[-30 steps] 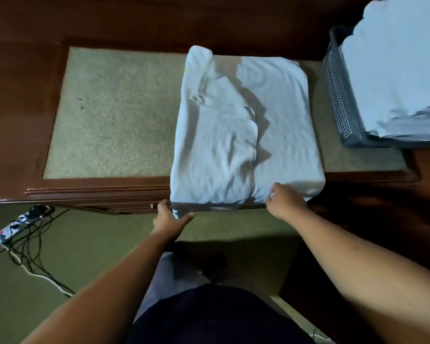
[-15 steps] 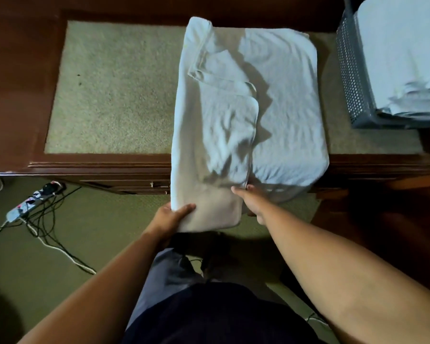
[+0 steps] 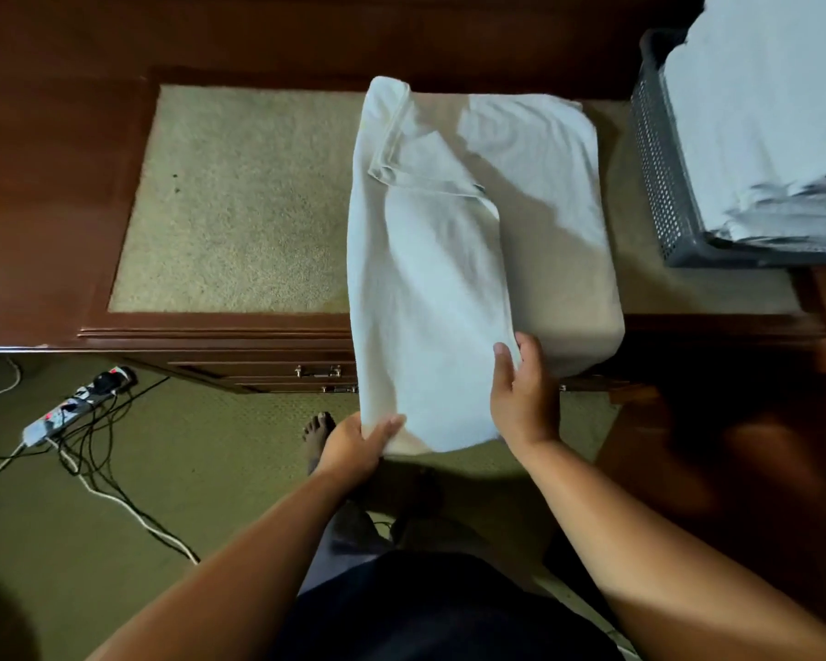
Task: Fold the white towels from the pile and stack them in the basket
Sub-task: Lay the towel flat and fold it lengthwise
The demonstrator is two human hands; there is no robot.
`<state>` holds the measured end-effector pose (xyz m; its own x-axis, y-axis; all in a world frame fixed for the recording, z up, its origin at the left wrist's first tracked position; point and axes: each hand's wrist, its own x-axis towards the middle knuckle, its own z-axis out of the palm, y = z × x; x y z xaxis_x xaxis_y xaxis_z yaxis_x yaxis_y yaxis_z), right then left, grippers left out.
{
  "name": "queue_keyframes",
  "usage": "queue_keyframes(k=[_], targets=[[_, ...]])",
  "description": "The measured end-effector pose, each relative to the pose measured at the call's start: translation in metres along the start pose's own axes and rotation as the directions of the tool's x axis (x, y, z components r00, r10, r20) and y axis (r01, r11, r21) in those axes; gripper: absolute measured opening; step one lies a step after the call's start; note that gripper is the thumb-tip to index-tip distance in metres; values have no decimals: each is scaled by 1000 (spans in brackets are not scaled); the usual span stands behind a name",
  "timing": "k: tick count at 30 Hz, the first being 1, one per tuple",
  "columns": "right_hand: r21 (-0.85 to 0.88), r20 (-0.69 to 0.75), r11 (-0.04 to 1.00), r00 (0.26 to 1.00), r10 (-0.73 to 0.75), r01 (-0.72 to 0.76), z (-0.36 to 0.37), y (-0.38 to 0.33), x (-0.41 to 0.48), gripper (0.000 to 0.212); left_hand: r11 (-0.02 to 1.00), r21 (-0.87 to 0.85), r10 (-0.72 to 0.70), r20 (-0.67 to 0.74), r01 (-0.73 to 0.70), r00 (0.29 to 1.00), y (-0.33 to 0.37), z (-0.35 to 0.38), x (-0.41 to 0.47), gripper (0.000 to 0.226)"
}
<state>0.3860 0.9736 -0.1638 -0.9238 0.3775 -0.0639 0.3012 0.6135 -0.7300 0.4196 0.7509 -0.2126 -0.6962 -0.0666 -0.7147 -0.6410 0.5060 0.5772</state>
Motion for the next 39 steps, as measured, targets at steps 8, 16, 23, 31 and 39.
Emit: queue_keyframes(k=[8, 16, 23, 31, 39], targets=[[-403, 187, 866, 900, 394, -295, 12, 59, 21, 64, 885, 435, -115, -145, 168, 983, -1, 1, 20, 52], [-379, 127, 925, 990, 58, -5, 42, 13, 96, 60, 927, 283, 349, -407, -247, 844, 66, -42, 72, 52], [-475, 78, 879, 997, -8, 44, 79, -15, 229, 69, 930, -368, -122, -320, -5, 940, 154, -67, 170, 43], [-410, 233, 905, 972, -20, 116, 110, -43, 366, 54, 864, -501, -195, -234, 54, 952, 251, -111, 302, 9], [-159, 160, 981, 983, -86, 111, 125, -70, 466, 21, 950, -310, -24, -146, -23, 989, 358, -161, 403, 55]])
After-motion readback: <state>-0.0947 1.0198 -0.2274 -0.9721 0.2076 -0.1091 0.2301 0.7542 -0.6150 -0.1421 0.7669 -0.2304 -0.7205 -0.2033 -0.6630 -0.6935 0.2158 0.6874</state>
